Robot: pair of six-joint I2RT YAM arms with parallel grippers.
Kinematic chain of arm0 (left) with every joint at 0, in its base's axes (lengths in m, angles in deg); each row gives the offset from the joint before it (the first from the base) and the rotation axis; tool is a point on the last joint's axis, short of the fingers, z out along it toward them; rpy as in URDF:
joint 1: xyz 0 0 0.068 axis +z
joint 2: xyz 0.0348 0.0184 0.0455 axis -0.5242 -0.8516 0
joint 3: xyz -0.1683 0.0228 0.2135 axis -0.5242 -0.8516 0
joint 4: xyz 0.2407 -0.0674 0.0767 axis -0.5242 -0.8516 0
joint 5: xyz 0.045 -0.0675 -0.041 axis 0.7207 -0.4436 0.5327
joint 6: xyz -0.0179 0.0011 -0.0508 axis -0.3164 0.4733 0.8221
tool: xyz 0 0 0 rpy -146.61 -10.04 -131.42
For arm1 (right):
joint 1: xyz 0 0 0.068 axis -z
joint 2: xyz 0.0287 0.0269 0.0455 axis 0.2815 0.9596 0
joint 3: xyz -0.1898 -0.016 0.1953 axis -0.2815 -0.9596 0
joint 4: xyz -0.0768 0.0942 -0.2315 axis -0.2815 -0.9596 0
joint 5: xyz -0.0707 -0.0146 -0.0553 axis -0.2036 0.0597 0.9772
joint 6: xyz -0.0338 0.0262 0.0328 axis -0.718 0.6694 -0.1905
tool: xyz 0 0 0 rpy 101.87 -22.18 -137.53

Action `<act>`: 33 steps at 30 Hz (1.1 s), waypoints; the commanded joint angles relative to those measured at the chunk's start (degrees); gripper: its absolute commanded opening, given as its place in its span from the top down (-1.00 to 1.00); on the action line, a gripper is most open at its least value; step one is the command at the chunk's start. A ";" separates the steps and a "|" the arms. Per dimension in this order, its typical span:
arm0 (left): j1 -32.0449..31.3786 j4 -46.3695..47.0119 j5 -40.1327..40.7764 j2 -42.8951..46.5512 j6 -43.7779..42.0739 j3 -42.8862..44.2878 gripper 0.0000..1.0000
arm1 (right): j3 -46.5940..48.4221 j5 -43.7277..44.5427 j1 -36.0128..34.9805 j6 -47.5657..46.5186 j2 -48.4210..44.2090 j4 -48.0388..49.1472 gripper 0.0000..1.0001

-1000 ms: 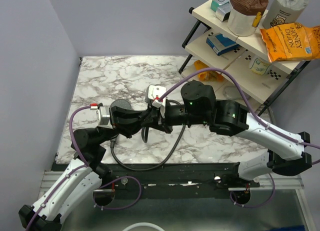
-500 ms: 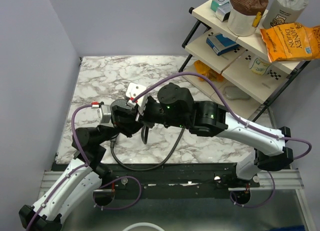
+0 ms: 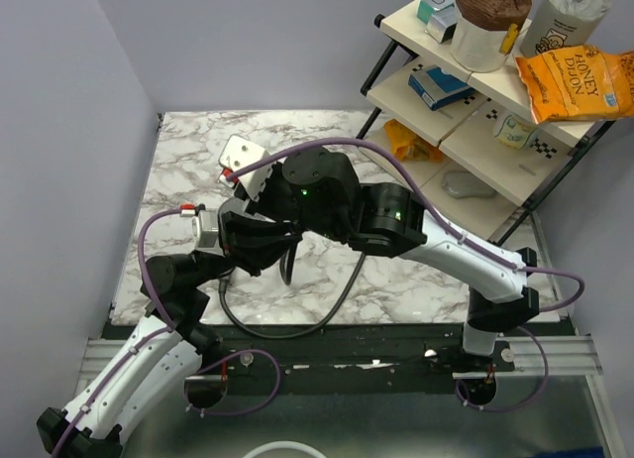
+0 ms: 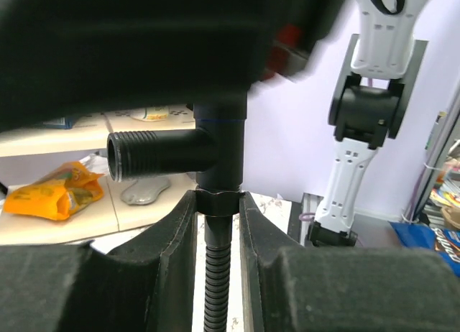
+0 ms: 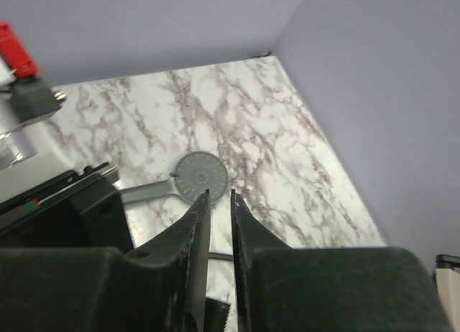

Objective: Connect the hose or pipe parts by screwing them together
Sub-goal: Install the adaptor on the pipeline.

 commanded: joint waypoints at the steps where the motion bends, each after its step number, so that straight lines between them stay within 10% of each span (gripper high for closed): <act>1: -0.07 2.92 -1.96 0.16 1.16 0.36 1.00 | 6.44 6.44 0.15 -4.38 1.61 -2.28 0.42; 8: -0.15 6.25 -4.85 -2.04 7.21 -0.61 1.00 | -0.66 4.53 3.74 -7.02 -5.05 0.89 0.34; 16: -3.05 7.75 -9.43 -4.58 11.79 2.03 1.00 | -22.46 -29.27 16.05 -0.78 -19.47 8.88 0.56; 33: -5.43 9.51 -9.35 -7.14 10.83 4.58 1.00 | -20.37 -67.37 25.38 2.05 -16.85 2.66 0.63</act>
